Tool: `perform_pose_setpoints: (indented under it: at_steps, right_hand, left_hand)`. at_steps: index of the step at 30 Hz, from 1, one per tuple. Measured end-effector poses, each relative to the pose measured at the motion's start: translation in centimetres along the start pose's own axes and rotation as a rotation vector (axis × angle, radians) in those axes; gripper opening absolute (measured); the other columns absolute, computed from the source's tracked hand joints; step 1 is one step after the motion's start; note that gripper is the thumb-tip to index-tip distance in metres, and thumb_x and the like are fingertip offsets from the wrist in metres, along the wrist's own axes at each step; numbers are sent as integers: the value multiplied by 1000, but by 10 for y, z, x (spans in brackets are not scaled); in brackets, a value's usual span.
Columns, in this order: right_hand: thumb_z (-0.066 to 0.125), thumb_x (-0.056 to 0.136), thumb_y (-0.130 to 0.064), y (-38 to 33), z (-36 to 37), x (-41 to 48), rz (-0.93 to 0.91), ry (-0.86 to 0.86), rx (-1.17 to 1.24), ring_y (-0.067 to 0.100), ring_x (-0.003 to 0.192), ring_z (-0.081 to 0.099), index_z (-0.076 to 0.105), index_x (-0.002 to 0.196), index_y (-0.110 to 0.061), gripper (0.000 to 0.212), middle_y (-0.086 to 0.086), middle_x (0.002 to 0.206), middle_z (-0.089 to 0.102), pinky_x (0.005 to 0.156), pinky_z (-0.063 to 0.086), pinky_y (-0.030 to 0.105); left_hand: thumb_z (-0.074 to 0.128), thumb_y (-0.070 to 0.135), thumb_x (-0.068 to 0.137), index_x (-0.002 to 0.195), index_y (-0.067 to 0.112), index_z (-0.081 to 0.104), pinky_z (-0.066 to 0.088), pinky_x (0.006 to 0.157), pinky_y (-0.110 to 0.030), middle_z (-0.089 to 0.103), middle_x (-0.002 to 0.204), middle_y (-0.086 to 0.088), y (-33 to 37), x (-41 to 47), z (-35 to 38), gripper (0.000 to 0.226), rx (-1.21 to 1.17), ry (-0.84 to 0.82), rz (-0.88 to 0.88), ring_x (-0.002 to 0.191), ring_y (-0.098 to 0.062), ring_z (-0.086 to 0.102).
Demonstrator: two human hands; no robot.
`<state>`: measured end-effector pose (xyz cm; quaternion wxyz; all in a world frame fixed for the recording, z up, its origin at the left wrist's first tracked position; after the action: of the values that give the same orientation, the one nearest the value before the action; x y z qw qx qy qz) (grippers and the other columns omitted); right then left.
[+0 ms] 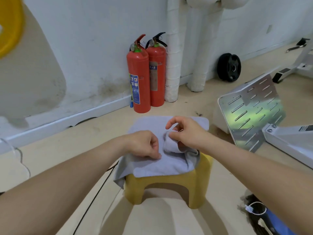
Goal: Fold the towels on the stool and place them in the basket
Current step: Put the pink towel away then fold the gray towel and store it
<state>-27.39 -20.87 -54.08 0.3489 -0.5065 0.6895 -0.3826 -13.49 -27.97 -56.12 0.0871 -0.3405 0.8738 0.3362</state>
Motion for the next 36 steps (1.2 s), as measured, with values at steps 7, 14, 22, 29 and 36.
perform_pose_setpoints:
  at_steps: [7,14,22,29,36]
  right_hand:
    - [53,83,-8,5,19,-1,-108,-227,-435,-3,65,55,72,86,-20,23,-15,73,65,61,42,11]
    - [75,74,-43,-3,17,-10,-68,-479,-666,2,84,56,64,110,-24,42,-10,96,60,73,45,18]
    - [62,87,-30,-2,8,-1,-114,-329,-771,14,61,49,53,61,-24,28,-9,57,50,54,37,24]
    - [65,83,-30,15,-47,2,106,-390,-981,14,50,45,54,62,-18,26,1,60,54,47,37,24]
    - [66,79,-27,38,-84,8,204,-243,-1026,19,53,42,56,60,-9,28,5,57,48,51,34,28]
  left_hand:
    - [63,41,77,116,16,41,41,65,-37,51,104,-6,19,-16,42,51,852,89,299,92,-29,55]
    - [50,17,85,112,18,50,35,64,-35,55,99,-5,8,-24,26,27,728,292,262,90,-27,55]
    - [48,19,87,93,23,52,43,68,-33,59,82,1,16,-8,13,9,64,289,186,79,-19,53]
    - [52,15,72,76,23,41,39,66,-32,55,88,1,12,-5,0,14,589,306,98,90,-28,56]
    - [40,-8,77,77,16,65,40,49,-20,61,69,-1,-19,-15,-45,34,-360,485,-107,64,-15,54]
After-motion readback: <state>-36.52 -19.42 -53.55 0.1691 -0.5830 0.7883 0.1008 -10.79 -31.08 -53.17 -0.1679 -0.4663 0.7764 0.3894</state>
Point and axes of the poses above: each hand's wrist, its own x-axis towards the middle knuckle, its own z-axis out of the palm, y = z × x, the point moved 4 cm from there along x, towards the middle knuckle
